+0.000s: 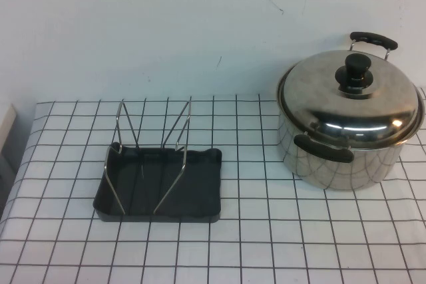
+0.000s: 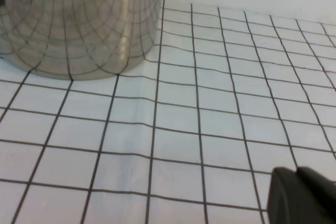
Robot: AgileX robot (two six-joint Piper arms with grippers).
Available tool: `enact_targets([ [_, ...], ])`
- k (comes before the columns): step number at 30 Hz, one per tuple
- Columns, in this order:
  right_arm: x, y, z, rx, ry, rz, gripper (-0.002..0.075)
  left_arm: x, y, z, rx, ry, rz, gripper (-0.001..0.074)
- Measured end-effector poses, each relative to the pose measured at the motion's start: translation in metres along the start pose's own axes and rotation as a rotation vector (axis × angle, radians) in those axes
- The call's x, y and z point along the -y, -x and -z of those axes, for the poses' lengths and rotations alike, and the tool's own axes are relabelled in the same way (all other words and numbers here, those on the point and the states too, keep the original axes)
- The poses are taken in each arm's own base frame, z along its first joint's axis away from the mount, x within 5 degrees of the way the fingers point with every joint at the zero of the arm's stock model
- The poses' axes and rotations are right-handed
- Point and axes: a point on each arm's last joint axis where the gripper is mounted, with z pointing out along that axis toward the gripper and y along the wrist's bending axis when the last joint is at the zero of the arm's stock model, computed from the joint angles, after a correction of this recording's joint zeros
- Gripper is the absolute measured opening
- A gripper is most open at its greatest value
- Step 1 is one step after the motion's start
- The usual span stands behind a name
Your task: Put pot lid on rack
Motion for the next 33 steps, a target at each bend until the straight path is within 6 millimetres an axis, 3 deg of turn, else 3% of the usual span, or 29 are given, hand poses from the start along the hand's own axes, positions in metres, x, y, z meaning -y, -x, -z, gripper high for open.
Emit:
enact_targets([
  [11, 0.001, 0.005, 0.000, 0.065, -0.008, 0.004, -0.0003, 0.000, 0.006, 0.000, 0.083, 0.002, -0.003, -0.0003],
  [25, 0.005, 0.058, 0.021, 0.701, -0.067, 0.008, -0.0003, 0.000, 0.050, 0.015, 0.603, 0.001, -0.005, -0.0003],
  [33, 0.006, 0.065, 0.027, 0.797, -0.076, 0.008, -0.0003, 0.000, 0.058, 0.022, 0.715, 0.011, -0.033, -0.0003],
])
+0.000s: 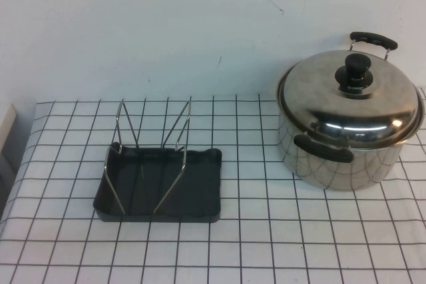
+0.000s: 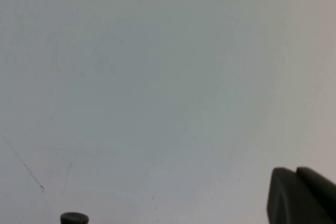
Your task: Put pot lid on rack
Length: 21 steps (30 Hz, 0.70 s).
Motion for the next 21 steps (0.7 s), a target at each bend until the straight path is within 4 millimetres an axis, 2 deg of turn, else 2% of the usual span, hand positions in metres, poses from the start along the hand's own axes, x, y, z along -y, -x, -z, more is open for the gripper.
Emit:
enact_targets([
  [8, 0.000, 0.001, 0.000, 0.013, -0.001, 0.000, -0.0003, 0.000, 0.002, 0.000, 0.017, 0.001, -0.001, -0.0003],
  [13, 0.000, 0.001, -0.001, -0.021, 0.003, -0.013, -0.0003, -0.001, 0.002, 0.000, 0.019, 0.006, 0.079, -0.0003],
  [17, 0.005, 0.020, -0.006, -0.113, 0.007, 0.018, -0.0003, 0.000, -0.003, -0.001, -0.060, 0.008, 0.126, -0.0003],
  [19, 0.009, 0.037, -0.008, -0.156, 0.000, 0.028, -0.0003, 0.002, 0.003, -0.003, -0.119, 0.002, 0.117, -0.0003],
  [21, 0.013, 0.051, -0.010, -0.201, -0.005, 0.029, -0.0003, 0.005, 0.019, -0.005, -0.140, -0.014, 0.067, -0.0003],
])
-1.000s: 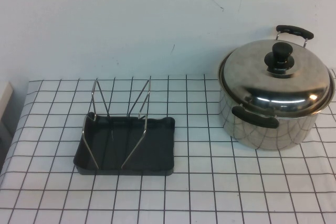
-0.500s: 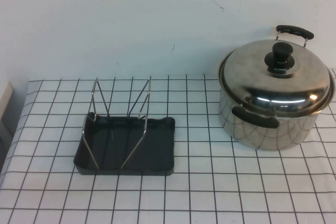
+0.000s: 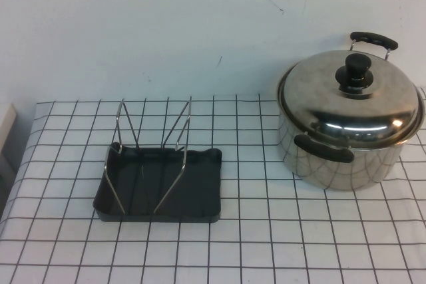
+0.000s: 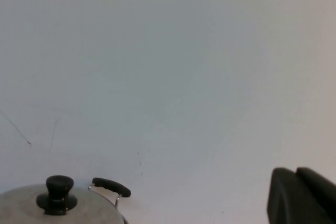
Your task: Put pot lid on rack
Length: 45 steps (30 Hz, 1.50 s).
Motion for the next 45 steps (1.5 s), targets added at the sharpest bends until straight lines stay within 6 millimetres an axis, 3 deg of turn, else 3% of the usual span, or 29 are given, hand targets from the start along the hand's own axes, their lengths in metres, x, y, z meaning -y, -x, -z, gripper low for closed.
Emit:
enact_targets([
  [4, 0.007, 0.027, -0.008, -0.078, -0.001, -0.003, -0.0003, 0.007, 0.037, -0.001, 0.002, -0.014, -0.101, -0.0003],
  [7, 0.009, 0.036, -0.023, -0.142, 0.011, -0.014, -0.0003, 0.009, 0.048, -0.008, -0.027, -0.013, -0.127, -0.0003],
  [11, 0.008, 0.038, -0.048, -0.230, 0.030, -0.031, -0.0003, 0.008, 0.040, -0.024, -0.124, -0.005, -0.143, -0.0003],
  [17, -0.003, 0.022, -0.094, -0.319, 0.118, 0.000, -0.0003, 0.005, 0.021, -0.052, -0.276, 0.003, -0.211, -0.0003],
  [22, -0.028, 0.012, -0.129, -0.316, 0.252, -0.005, -0.0003, 0.006, 0.016, -0.068, -0.277, -0.016, -0.214, -0.0003],
  [29, -0.086, -0.001, -0.177, -0.281, 0.480, 0.058, -0.0003, 0.006, 0.010, -0.073, -0.309, -0.014, -0.199, -0.0003],
  [36, -0.124, -0.028, -0.232, -0.274, 0.524, 0.045, 0.0030, 0.006, 0.010, -0.073, -0.304, -0.010, -0.171, -0.0003],
  [38, -0.131, -0.035, -0.245, -0.285, 0.517, 0.024, 0.0081, 0.006, 0.010, -0.073, -0.302, -0.010, -0.171, -0.0003],
  [40, -0.136, -0.041, -0.255, -0.297, 0.506, 0.001, 0.0177, 0.006, 0.010, -0.073, -0.302, -0.010, -0.171, -0.0003],
  [45, -0.144, -0.060, -0.270, -0.342, 0.465, -0.044, 0.0528, 0.006, 0.010, -0.073, -0.302, -0.009, -0.161, -0.0003],
])
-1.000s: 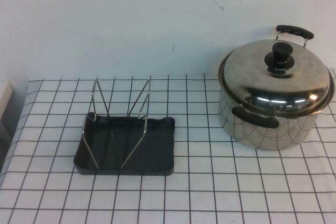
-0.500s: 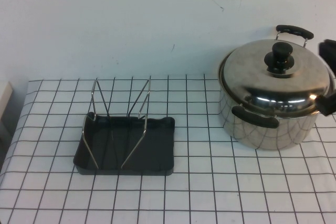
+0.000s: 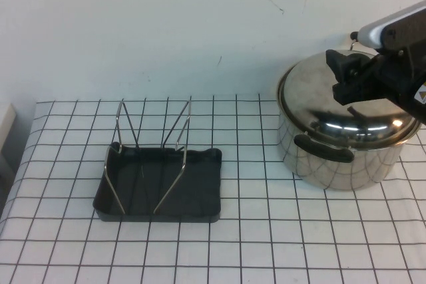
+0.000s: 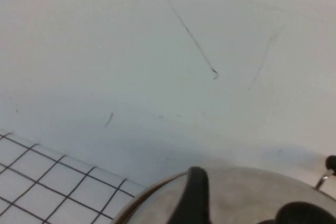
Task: Put pot lid on rack
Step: Open the pot
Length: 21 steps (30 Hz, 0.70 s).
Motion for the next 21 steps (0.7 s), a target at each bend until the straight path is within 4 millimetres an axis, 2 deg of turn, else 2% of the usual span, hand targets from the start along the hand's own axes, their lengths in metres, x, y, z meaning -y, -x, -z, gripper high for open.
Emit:
enact_targets([
  [2, 0.005, -0.009, -0.007, -0.016, -0.037, -0.040, 0.0623, 0.000, 0.000, 0.000, 0.000, 0.000, 0.014, -0.0003],
  [5, 0.016, -0.022, -0.014, -0.046, -0.100, -0.114, 0.0673, 0.000, 0.000, 0.000, 0.003, 0.000, 0.026, -0.0003],
  [11, 0.023, -0.042, -0.029, -0.060, -0.140, -0.136, 0.0689, 0.000, 0.000, 0.000, 0.004, 0.000, 0.039, -0.0003],
  [19, 0.020, -0.044, -0.043, -0.039, -0.106, -0.133, 0.0690, 0.000, 0.000, 0.000, 0.002, 0.000, 0.043, -0.0003],
  [21, 0.020, -0.047, -0.045, -0.054, -0.104, -0.146, 0.0662, 0.000, 0.000, -0.001, 0.000, 0.000, 0.043, -0.0003],
])
